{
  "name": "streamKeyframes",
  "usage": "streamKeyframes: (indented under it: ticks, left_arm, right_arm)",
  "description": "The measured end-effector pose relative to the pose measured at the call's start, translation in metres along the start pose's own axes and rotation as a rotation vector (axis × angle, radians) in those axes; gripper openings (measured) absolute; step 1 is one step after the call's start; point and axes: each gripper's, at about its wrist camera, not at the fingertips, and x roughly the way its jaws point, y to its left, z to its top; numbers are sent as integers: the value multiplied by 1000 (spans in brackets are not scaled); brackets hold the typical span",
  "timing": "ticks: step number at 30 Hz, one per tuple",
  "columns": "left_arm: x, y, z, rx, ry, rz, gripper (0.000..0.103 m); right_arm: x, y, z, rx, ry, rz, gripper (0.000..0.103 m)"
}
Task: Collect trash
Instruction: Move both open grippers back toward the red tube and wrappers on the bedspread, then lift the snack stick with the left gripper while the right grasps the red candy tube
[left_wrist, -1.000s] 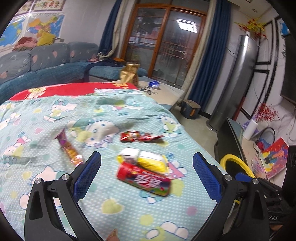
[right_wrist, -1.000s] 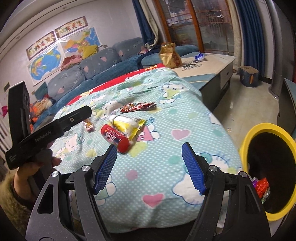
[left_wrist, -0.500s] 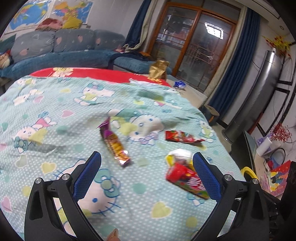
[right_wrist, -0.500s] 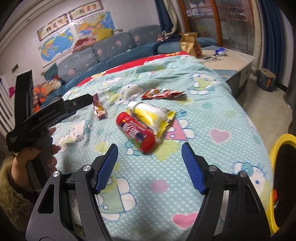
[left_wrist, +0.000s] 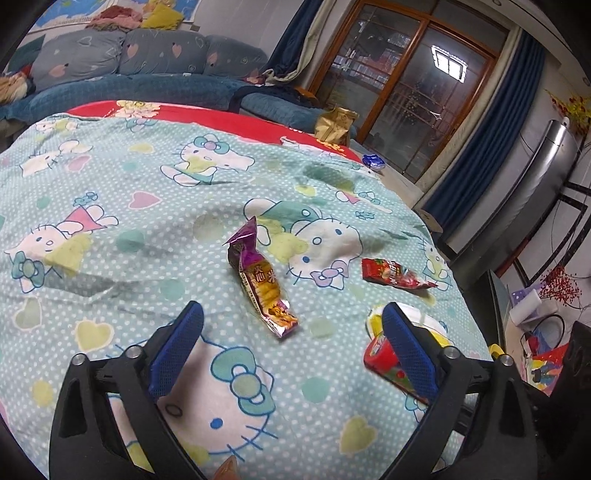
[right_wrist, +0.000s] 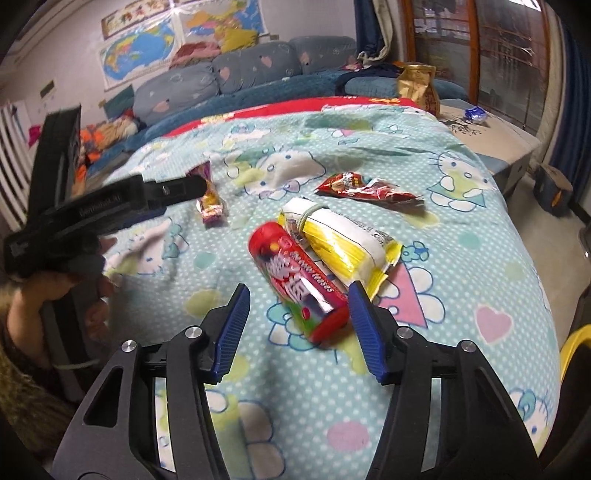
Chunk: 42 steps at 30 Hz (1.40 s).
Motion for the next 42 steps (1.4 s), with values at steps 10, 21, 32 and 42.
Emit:
streamKeyframes:
  ticks: [10,21,32,42]
  left_arm:
    - [25,18,2,-90,62,-16,79]
    - [34,26,10,-154,58,-26,56]
    - [32,27,6,-128,60,1,30]
    - [-6,10,2,-62,-8,-16,28]
  right_arm:
    - [29,8,-5,-14,63,13,40]
    - [33,13,-2,-2,43,21,32]
    - [7,17,-17,27,-4,47,29]
    - [-28,6,-26,80,-69,55,27]
